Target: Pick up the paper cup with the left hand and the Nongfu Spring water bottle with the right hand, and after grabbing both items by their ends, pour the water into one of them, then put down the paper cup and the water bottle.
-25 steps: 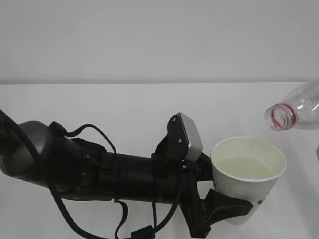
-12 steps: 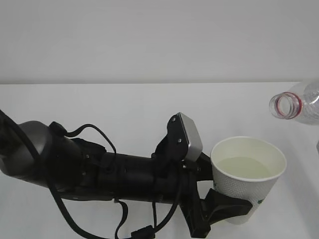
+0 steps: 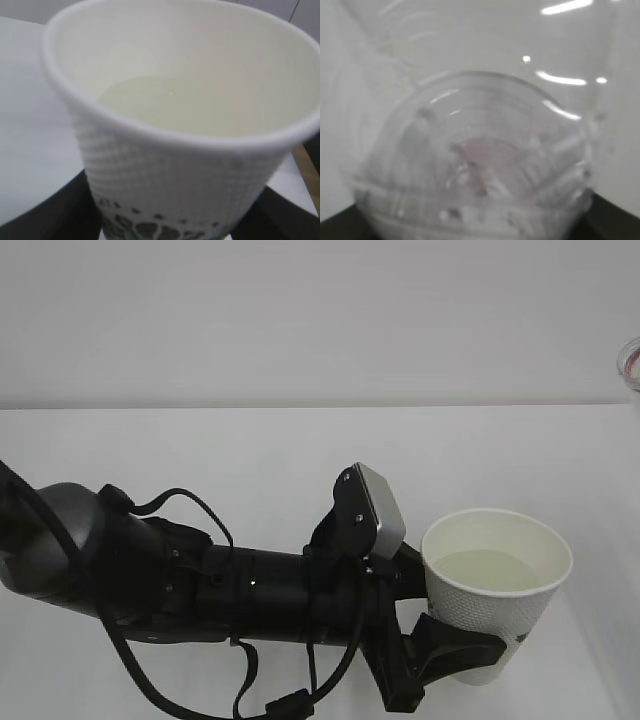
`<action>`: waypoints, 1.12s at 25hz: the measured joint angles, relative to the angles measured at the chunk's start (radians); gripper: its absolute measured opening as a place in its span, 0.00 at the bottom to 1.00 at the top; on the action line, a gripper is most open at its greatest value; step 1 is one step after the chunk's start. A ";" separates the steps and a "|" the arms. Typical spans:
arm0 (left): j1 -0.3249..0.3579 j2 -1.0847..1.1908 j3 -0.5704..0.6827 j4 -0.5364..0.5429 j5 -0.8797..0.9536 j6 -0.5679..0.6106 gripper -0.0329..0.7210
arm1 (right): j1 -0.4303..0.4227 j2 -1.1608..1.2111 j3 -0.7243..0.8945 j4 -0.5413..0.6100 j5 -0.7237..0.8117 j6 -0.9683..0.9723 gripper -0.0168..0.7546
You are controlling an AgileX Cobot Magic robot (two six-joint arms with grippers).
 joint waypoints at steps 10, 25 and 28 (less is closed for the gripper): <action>0.000 0.000 0.000 0.000 0.000 0.000 0.70 | 0.000 0.000 0.000 0.006 0.000 0.422 0.65; 0.000 0.000 0.000 -0.002 0.000 0.000 0.70 | 0.000 0.000 0.000 0.008 0.002 0.761 0.65; 0.000 0.000 0.000 -0.002 0.000 0.000 0.70 | 0.000 0.000 0.000 0.008 0.002 0.778 0.65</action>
